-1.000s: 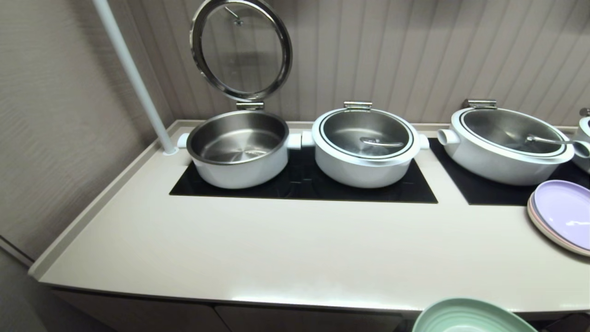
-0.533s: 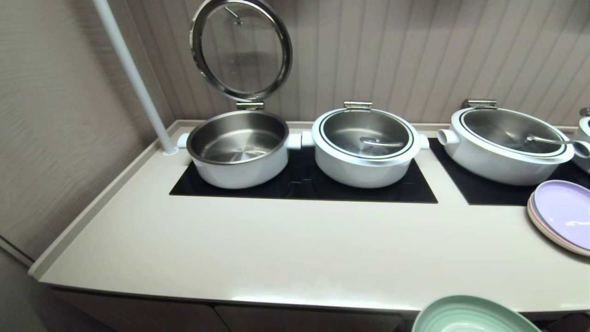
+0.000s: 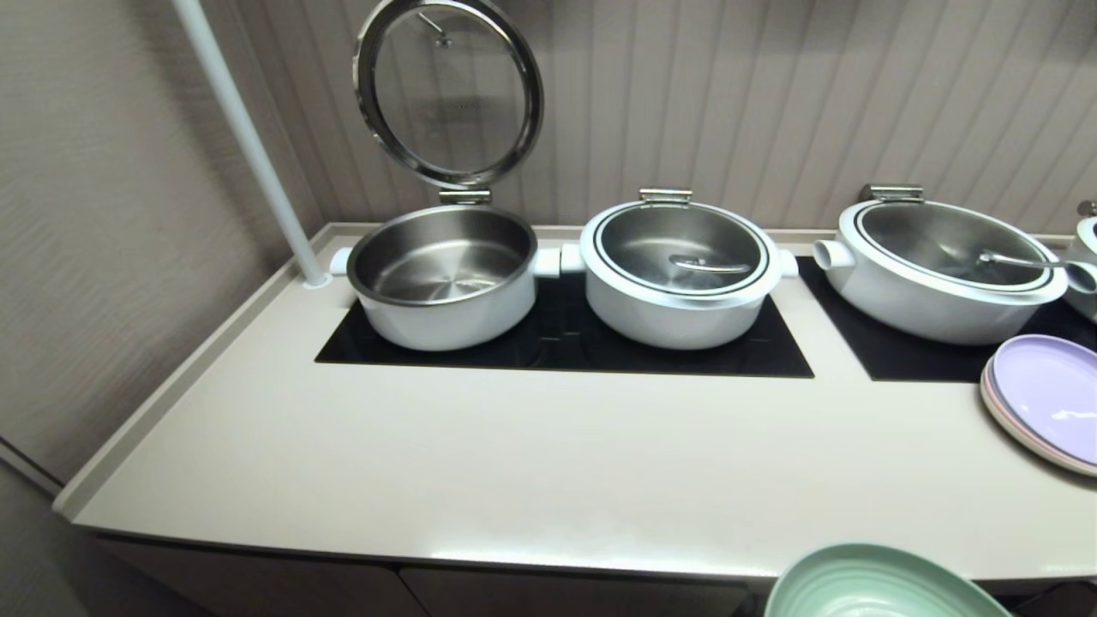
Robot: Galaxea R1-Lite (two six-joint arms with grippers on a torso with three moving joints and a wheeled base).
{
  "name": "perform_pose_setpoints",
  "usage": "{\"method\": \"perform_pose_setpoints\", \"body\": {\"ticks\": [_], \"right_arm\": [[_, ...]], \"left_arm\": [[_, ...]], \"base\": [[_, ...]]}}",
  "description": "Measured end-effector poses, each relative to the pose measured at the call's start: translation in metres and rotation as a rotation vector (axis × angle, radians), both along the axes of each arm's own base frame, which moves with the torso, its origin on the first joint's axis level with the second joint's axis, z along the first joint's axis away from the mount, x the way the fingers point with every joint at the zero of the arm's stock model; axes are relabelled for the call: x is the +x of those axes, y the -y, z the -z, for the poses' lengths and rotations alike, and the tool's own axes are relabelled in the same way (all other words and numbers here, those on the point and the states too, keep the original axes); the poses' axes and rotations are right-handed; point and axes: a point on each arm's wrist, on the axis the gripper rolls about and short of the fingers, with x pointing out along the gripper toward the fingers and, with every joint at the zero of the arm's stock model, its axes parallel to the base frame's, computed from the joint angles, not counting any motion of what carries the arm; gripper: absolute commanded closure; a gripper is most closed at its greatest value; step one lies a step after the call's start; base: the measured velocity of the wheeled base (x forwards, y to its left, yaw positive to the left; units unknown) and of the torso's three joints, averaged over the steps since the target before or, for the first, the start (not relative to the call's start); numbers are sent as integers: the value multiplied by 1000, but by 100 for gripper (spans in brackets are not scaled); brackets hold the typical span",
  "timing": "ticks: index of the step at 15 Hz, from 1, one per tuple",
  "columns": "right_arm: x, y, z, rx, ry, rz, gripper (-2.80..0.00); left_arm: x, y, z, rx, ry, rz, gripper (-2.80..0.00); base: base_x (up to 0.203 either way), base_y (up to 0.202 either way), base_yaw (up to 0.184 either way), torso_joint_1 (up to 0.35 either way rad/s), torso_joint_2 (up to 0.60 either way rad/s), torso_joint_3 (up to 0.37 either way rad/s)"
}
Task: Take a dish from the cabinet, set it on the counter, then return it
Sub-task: Put it back into the cabinet
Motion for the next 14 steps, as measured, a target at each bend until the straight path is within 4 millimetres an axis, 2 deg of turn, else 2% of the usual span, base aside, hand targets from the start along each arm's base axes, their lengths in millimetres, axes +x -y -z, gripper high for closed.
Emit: {"method": "perform_pose_setpoints", "body": {"ticks": [14], "right_arm": [[0, 0, -2, -1, 9, -3, 0]], "left_arm": [[0, 0, 0, 0, 0, 0, 0]], "base": [[0, 0, 0, 0, 0, 0]]}}
